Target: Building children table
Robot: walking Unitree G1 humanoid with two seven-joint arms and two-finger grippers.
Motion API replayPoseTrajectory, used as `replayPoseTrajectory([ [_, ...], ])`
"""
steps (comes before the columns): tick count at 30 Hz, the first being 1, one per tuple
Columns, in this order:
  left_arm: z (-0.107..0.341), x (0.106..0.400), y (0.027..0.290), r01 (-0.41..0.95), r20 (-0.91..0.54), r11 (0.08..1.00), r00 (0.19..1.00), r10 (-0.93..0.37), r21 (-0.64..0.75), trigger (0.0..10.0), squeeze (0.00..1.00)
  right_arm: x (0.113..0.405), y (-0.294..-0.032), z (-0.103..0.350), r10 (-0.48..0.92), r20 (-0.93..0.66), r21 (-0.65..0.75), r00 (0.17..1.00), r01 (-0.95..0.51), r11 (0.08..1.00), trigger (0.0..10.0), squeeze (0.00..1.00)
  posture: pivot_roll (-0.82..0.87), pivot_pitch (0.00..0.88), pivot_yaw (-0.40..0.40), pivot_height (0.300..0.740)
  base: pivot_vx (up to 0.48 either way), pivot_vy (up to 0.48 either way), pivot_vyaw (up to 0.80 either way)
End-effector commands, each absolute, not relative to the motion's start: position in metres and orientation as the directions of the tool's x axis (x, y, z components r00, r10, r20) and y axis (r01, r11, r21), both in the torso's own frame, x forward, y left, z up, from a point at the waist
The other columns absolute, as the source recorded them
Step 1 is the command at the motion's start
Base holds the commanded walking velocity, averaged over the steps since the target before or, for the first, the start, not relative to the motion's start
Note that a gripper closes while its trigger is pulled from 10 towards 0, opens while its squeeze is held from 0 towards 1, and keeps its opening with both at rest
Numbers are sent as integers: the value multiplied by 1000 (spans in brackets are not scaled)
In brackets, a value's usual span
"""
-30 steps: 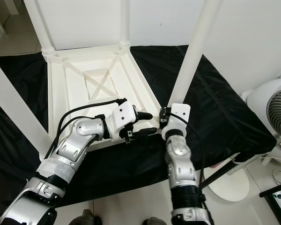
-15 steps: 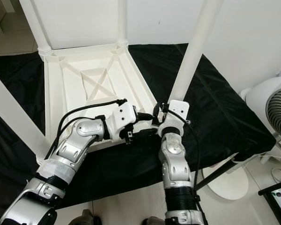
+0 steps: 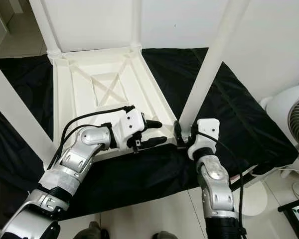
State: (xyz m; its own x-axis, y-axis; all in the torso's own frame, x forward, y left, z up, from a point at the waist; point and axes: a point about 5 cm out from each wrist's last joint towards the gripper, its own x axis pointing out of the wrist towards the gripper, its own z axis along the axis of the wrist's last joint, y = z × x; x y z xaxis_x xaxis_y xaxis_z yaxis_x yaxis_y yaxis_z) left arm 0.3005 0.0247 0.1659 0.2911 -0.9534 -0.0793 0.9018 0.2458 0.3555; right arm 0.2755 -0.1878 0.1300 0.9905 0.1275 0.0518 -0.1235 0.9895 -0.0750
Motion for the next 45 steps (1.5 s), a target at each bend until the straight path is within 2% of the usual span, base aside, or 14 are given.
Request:
replayPoseTrajectory([
  [1,168,301,22,885,-60,288,331,-942,365,10000,0,275,-191,122,210,13,-108,978,-208,972,10000,0,-30,0,-21,740,0,0,0],
  [6,168,300,22,887,-61,282,325,-944,365,10000,0,283,-195,123,283,1,-134,959,-281,950,10000,0,-33,0,-13,740,0,0,0],
  [7,169,300,21,887,-61,280,323,-945,367,10000,0,289,-195,125,335,-6,-124,942,-333,935,10000,0,-29,0,-9,740,0,0,0],
  [19,173,304,22,882,-58,285,329,-943,376,10000,0,311,-193,133,437,-17,-175,899,-433,885,10000,0,-16,0,-9,740,0,0,0],
  [20,174,305,22,879,-54,290,333,-941,378,10000,0,314,-192,134,459,-23,-179,888,-455,872,0,0,-2,0,-18,740,0,0,0],
  [27,175,307,28,865,-46,327,371,-927,380,10000,0,319,-190,128,519,-64,-162,853,-522,838,0,0,22,0,-39,740,0,0,0],
  [32,171,305,27,867,-53,325,371,-927,377,10000,0,319,-192,124,501,-76,-158,862,-506,848,0,0,19,0,-45,740,0,0,0],
  [33,172,305,27,868,-51,325,369,-928,376,10000,0,320,-194,123,482,-74,-152,873,-488,860,4824,0,14,5,-48,740,0,0,0],
  [34,172,305,27,868,-51,325,369,-928,376,10000,0,320,-194,123,482,-74,-152,873,-488,860,4824,0,14,5,-48,740,0,0,0],
  [35,172,305,27,868,-51,325,369,-928,377,10000,0,321,-194,123,472,-72,-146,879,-478,866,10000,0,13,5,-49,740,0,0,0],
  [40,170,304,25,870,-48,328,371,-928,367,10000,0,323,-199,124,416,-56,-138,908,-420,897,10000,0,2,4,-49,740,0,0,0],
  [44,168,303,24,873,-49,327,368,-928,361,10000,0,323,-203,121,312,-54,-127,949,-316,940,10000,0,-7,6,-40,740,0,0,0],
  [45,167,303,23,874,-51,325,367,-929,361,10000,0,323,-204,120,250,-46,-111,967,-254,961,10000,0,-13,6,-40,740,0,0,0],
])
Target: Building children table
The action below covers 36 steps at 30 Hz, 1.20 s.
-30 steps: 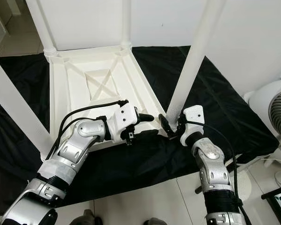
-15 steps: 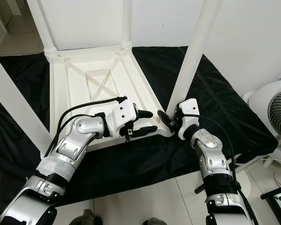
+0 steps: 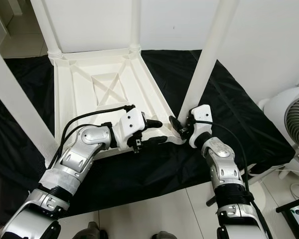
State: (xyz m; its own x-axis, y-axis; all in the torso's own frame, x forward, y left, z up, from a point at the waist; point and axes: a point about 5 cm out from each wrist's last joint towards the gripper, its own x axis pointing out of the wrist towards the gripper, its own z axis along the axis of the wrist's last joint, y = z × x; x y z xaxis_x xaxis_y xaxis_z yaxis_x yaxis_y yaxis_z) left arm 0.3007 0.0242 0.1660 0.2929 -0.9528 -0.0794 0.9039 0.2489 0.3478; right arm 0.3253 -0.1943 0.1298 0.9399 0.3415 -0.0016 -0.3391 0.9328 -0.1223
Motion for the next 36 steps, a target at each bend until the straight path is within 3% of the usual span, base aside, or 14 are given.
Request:
replayPoseTrajectory([
  [1,167,303,23,874,-51,325,367,-929,361,10000,0,323,-204,120,250,-46,-111,967,-254,961,10000,0,-13,6,-40,740,0,0,0],
  [6,168,307,22,873,-58,315,361,-931,371,10000,0,312,-193,129,-40,22,7,999,40,999,10000,0,-39,0,-24,740,0,0,0],
  [10,170,308,21,874,-52,320,362,-931,365,10000,0,310,-191,129,-100,19,14,995,100,995,10000,0,-42,0,-21,740,0,0,0],
  [11,171,308,19,873,-50,317,359,-932,370,10000,0,304,-183,129,-224,17,53,974,223,973,10000,0,-38,0,-22,740,0,0,0],
  [15,172,310,21,869,-48,322,365,-930,377,10000,0,296,-165,128,-373,0,95,928,372,924,10000,0,-28,0,-23,740,0,0,0],
  [24,174,311,23,864,-44,330,373,-927,381,10000,0,298,-155,138,-271,14,119,963,267,956,10000,0,-12,0,-34,740,0,0,0],
  [25,172,311,25,863,-49,334,380,-924,380,10000,0,298,-155,139,-250,28,124,968,245,962,10000,1000,-13,0,-32,740,0,0,0],
  [36,170,310,28,855,-52,354,401,-915,379,10000,0,286,-155,142,-216,59,114,974,209,971,10000,1000,-5,0,-49,740,0,0,0],
])
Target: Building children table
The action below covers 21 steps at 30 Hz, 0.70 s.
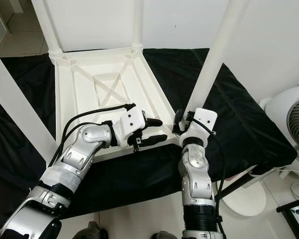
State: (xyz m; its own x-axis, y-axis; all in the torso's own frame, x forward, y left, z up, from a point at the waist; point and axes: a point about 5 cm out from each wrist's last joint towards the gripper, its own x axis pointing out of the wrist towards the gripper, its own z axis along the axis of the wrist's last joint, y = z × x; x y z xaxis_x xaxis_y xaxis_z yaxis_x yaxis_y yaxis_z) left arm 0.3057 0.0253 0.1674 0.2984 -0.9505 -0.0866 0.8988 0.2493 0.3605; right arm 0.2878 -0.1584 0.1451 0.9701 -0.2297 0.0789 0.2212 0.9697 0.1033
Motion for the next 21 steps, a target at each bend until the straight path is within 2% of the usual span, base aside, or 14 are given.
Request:
replayPoseTrajectory([
  [1,171,313,31,847,-49,373,421,-906,379,10000,0,283,-153,141,-194,59,113,979,186,976,10000,0,-5,0,-50,740,0,0,0],
  [6,179,328,45,799,-19,469,513,-858,377,10000,0,278,-147,138,-135,65,92,989,129,987,10000,0,-3,0,-49,740,0,0,0],
  [10,183,331,52,790,-8,491,531,-847,368,10000,0,274,-146,139,-121,79,89,990,114,989,10000,0,-2,0,-46,740,0,0,0],
  [21,180,335,75,783,-22,526,564,-825,332,10000,0,237,-156,134,-111,171,90,979,97,991,10000,0,2,0,-43,740,0,0,0],
])
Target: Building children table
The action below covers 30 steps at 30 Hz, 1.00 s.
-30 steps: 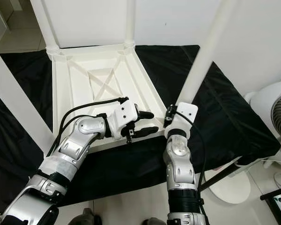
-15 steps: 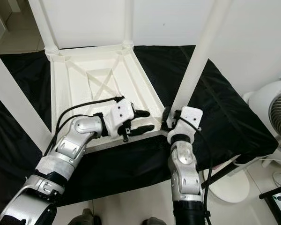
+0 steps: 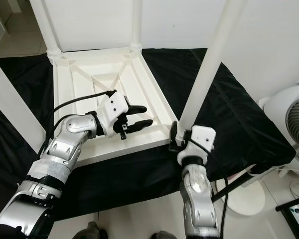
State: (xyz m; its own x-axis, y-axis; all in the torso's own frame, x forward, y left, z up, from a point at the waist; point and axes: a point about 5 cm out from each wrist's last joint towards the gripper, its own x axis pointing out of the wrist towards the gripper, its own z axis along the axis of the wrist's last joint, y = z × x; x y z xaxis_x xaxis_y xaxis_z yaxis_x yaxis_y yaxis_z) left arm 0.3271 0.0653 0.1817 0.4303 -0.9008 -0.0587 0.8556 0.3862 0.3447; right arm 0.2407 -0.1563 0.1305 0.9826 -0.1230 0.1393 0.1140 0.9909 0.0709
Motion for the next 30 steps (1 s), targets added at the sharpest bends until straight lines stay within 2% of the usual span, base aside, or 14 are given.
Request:
replayPoseTrajectory([
  [1,180,335,75,783,-22,526,564,-825,332,10000,0,237,-156,134,-111,171,90,979,97,991,10000,0,2,0,-43,740,0,0,0],
  [4,180,337,76,790,-44,501,549,-834,352,10000,0,227,-157,130,-86,170,86,982,73,994,10000,0,-2,0,-39,740,0,0,0],
  [10,165,343,80,787,-176,430,546,-819,442,10000,0,208,-158,120,-29,139,64,990,20,998,10000,0,-12,0,-22,740,0,0,0],
  [17,164,349,84,792,-214,422,550,-808,441,10000,0,201,-155,124,36,165,78,986,-50,996,10000,0,-30,21,4,740,0,0,0],
  [25,158,354,86,800,-272,401,548,-791,446,10000,0,197,-156,124,43,164,64,986,-55,996,10000,0,-42,30,14,740,0,0,0],
  [30,154,352,86,821,-308,365,519,-797,439,10000,0,196,-157,124,44,163,63,986,-55,997,10000,0,-42,31,17,740,0,0,0],
])
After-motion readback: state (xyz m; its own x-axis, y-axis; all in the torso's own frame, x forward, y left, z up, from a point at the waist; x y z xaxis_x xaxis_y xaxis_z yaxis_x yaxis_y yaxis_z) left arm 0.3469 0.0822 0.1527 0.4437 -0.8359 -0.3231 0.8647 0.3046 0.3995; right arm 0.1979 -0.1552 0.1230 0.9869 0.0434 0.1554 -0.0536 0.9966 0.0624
